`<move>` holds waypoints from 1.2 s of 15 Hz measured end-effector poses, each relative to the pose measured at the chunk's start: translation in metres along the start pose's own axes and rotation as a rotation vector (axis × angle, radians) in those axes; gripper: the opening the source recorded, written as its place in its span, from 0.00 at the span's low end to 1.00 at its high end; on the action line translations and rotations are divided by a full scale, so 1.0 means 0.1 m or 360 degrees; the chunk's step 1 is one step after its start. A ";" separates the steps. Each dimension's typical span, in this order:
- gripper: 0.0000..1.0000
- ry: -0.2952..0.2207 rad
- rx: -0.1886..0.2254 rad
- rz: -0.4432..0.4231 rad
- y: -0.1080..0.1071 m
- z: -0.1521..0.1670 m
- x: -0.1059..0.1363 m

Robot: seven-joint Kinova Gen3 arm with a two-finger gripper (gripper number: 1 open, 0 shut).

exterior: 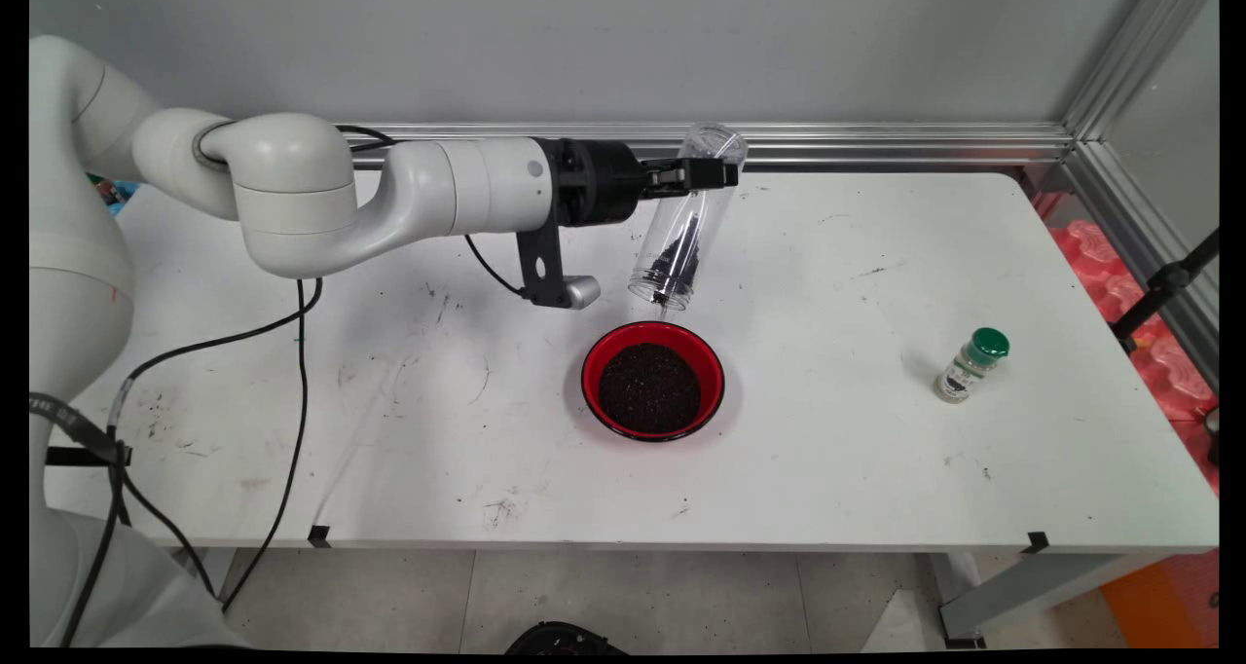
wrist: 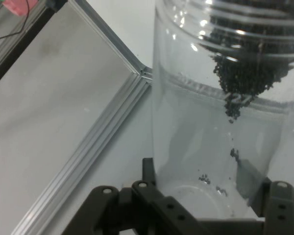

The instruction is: Pour the black seasoning powder in the red bowl

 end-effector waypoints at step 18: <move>0.00 0.0087 -0.0091 -0.0505 0.07 -0.01 -0.13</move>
